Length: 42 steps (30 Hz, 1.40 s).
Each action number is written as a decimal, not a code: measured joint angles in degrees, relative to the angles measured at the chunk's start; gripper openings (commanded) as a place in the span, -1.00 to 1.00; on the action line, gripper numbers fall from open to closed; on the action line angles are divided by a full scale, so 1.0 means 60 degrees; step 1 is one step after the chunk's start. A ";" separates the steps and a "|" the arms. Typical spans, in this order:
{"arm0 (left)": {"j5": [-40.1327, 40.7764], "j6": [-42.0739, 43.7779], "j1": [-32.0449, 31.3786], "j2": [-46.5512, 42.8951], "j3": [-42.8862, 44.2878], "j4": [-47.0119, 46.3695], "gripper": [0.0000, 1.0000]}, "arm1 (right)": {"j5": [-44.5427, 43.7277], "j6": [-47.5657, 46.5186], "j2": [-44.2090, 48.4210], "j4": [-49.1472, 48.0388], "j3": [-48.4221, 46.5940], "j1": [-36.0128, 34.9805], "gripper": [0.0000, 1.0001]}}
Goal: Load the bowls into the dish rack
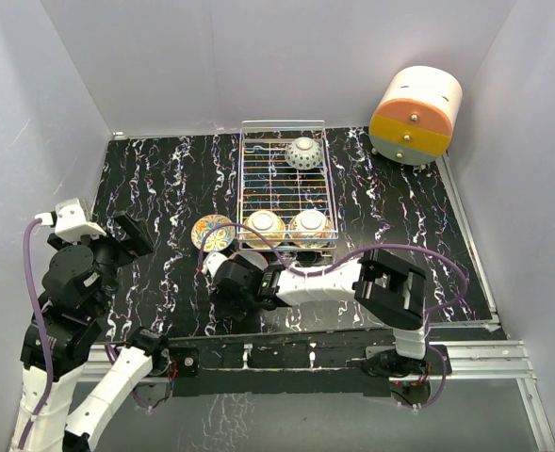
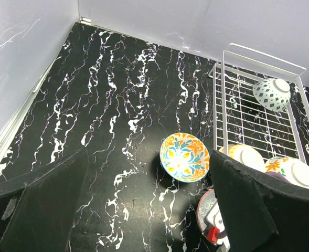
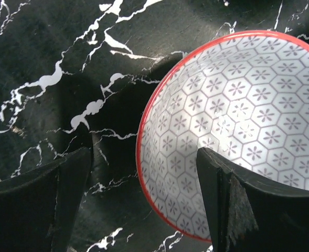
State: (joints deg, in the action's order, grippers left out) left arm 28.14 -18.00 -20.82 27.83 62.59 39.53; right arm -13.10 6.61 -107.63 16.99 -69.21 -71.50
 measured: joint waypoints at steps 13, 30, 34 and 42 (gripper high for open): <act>0.0073 0.0022 0.0000 -0.0040 -0.0076 -0.0007 0.94 | -0.0943 -0.0685 -0.0561 -0.0871 -0.0189 0.0007 -0.04; 0.0171 0.0055 0.0000 -0.0044 -0.0222 -0.0011 0.94 | -0.0798 -0.0871 -0.0215 -0.0849 -0.0251 0.0011 -0.84; 0.0186 0.0069 0.0000 -0.0044 -0.0222 -0.0011 0.94 | 0.0404 -0.0750 0.0120 -0.0656 -0.0248 0.0149 -0.84; 0.0211 0.0069 0.0000 -0.0062 -0.0222 -0.0011 0.94 | 0.3636 -0.0219 0.2324 -0.0342 -0.0226 0.0466 -0.84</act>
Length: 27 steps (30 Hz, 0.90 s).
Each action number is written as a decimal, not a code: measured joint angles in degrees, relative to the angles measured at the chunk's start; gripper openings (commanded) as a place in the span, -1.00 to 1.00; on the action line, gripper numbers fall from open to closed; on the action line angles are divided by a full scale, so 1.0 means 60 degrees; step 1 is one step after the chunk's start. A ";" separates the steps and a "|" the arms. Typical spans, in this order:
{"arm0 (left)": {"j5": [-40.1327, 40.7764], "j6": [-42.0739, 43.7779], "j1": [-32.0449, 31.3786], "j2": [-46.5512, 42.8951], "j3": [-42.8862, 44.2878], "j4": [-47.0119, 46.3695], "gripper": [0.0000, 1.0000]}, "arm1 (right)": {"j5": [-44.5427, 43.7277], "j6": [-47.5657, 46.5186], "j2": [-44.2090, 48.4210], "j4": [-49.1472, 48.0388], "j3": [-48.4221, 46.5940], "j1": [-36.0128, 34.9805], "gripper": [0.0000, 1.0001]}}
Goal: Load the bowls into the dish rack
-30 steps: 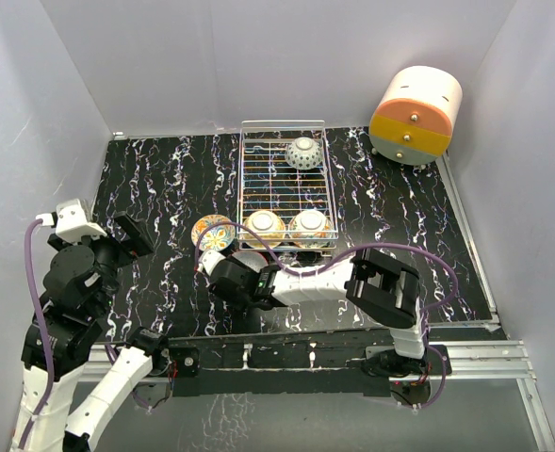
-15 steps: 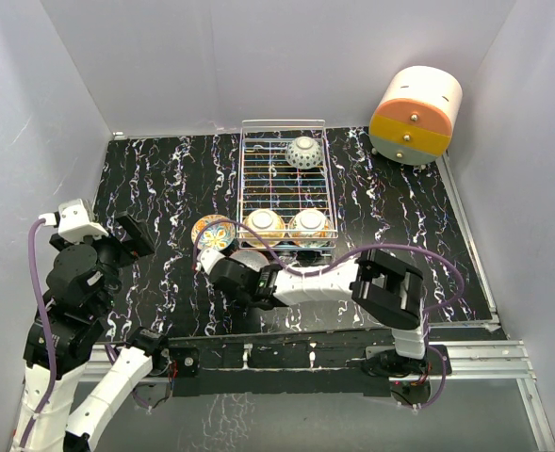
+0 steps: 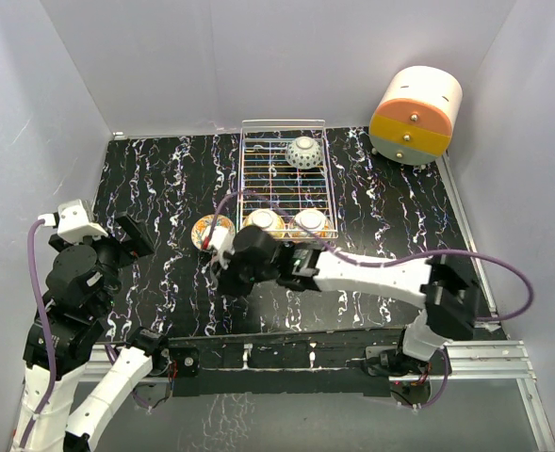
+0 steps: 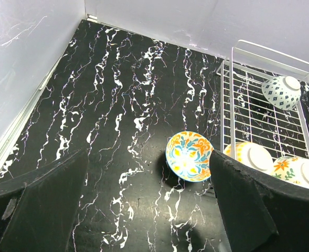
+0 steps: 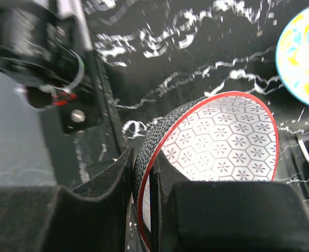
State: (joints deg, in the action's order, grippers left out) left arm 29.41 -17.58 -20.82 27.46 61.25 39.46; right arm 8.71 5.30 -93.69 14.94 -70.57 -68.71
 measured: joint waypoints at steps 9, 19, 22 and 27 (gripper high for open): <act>-0.0004 0.0000 0.0000 -0.0015 0.0000 0.0000 0.94 | 0.3497 0.2044 0.1275 -0.1464 -0.0222 0.3155 -0.83; 0.0033 0.0076 0.0000 -0.0080 0.0084 0.0058 0.94 | 0.4954 0.6513 -0.1395 -0.6368 -0.1286 0.6000 -0.82; 0.0087 0.0106 0.0000 -0.0109 0.0310 0.0178 0.94 | 0.4677 0.7745 -0.2732 -0.7675 -0.1781 0.6481 -0.82; 0.0266 0.0117 0.0000 -0.0324 0.0499 0.0244 0.94 | 0.3934 1.0054 -0.4601 -0.9959 -0.1792 0.7078 -0.82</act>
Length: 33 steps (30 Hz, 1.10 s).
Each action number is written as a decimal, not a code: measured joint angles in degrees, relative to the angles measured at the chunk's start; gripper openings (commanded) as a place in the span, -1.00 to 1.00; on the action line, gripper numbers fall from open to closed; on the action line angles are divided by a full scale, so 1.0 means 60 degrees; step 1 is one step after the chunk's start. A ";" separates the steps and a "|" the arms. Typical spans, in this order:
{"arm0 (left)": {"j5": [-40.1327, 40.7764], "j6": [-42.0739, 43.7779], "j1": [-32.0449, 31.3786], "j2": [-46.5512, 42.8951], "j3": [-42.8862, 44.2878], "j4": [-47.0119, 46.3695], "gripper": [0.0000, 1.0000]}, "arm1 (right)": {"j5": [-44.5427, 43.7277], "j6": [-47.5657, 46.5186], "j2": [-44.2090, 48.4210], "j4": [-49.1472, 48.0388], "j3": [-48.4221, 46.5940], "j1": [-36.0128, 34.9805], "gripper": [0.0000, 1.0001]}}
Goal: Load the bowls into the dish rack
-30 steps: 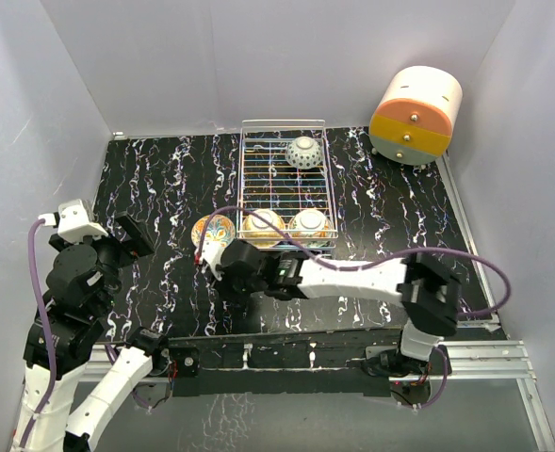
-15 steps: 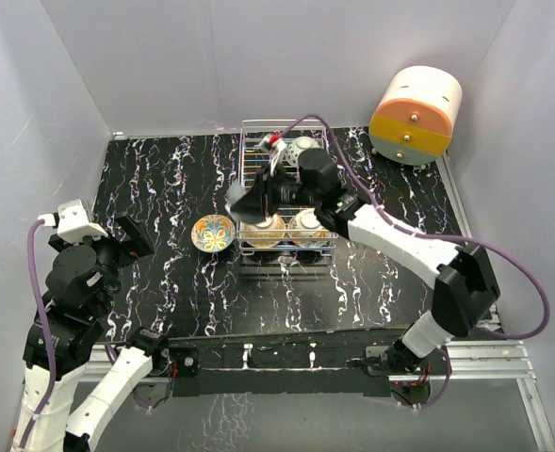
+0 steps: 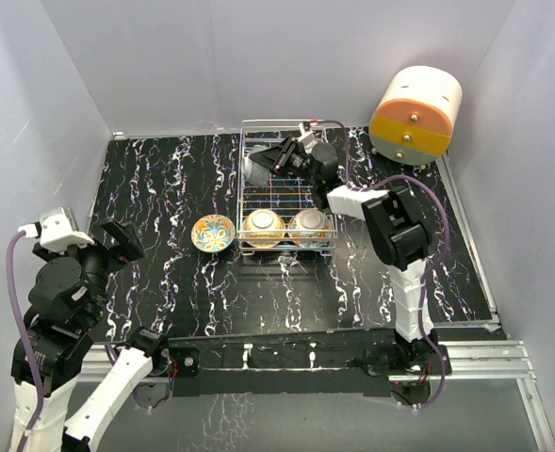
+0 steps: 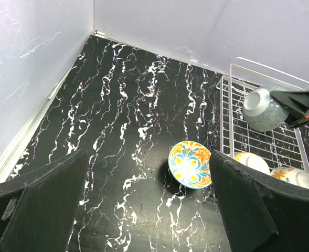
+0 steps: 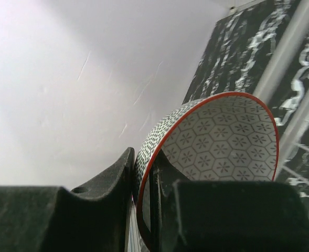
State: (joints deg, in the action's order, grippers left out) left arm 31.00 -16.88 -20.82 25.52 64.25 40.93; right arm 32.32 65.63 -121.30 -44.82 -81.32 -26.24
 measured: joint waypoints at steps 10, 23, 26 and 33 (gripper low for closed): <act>0.0168 0.0127 0.0004 -0.0066 0.0211 0.0237 0.94 | -0.1333 0.1246 -0.1144 -0.0736 -0.0076 0.0168 -0.80; 0.0200 0.0135 0.0004 -0.0102 0.0211 0.0266 0.94 | -0.1599 0.1555 -0.2098 -0.0696 -0.0936 0.0124 -0.77; 0.0200 0.0138 0.0000 -0.0098 0.0211 0.0266 0.94 | -0.1694 0.1570 -0.2098 -0.0645 -0.0936 0.0124 -0.75; 0.0197 0.0138 0.0000 -0.0098 0.0211 0.0255 0.94 | -0.2135 0.1315 -0.1759 0.0084 -0.0754 0.0127 -0.14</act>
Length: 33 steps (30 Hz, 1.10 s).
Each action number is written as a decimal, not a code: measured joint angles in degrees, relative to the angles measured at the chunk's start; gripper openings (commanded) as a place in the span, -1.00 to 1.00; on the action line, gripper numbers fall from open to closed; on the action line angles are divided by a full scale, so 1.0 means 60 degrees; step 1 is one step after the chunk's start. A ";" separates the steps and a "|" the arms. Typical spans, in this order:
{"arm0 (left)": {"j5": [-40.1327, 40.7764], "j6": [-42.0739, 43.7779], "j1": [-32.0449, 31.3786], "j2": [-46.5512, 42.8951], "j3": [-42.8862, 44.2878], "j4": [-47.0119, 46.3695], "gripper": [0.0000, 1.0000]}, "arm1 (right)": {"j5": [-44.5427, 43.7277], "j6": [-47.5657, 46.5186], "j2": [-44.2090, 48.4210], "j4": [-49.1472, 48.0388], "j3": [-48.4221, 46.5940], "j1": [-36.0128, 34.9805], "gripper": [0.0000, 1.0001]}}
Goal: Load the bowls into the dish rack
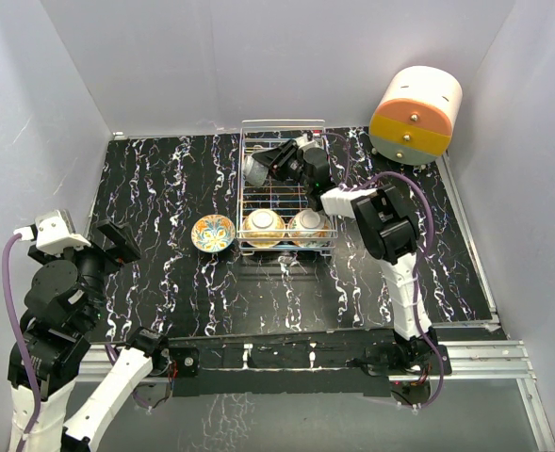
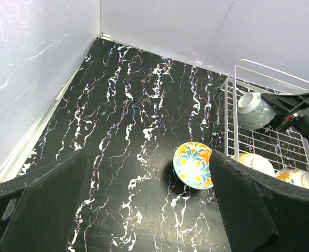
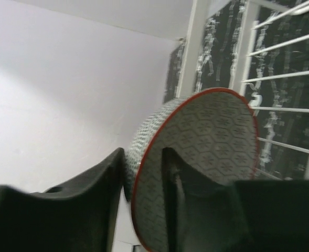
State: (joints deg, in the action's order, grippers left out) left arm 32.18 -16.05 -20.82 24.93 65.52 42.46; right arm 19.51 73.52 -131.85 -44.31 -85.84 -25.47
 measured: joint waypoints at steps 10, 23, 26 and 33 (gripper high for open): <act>-0.0007 -0.0004 0.0000 0.0007 0.0000 -0.0011 0.94 | -0.0597 -0.0506 0.0339 0.1424 0.0539 0.0033 0.98; -0.0058 -0.0047 0.0000 0.0007 0.0000 -0.0036 0.94 | -0.1315 -0.1566 0.1129 0.3581 0.0590 0.0069 0.98; -0.0098 -0.0080 0.0000 0.0007 -0.0025 -0.0076 0.94 | -0.1468 -0.1734 0.1173 0.4095 0.0579 0.0084 0.98; -0.0219 -0.0113 0.0000 0.0007 -0.0117 -0.0084 0.94 | -0.1807 -0.2790 0.1362 0.6160 -0.0299 0.0142 0.98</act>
State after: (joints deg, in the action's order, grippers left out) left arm 30.87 -16.73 -20.82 24.97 64.82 41.95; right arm 8.67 56.77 -123.68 -7.35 -87.64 -24.62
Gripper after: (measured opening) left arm 0.970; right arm 0.993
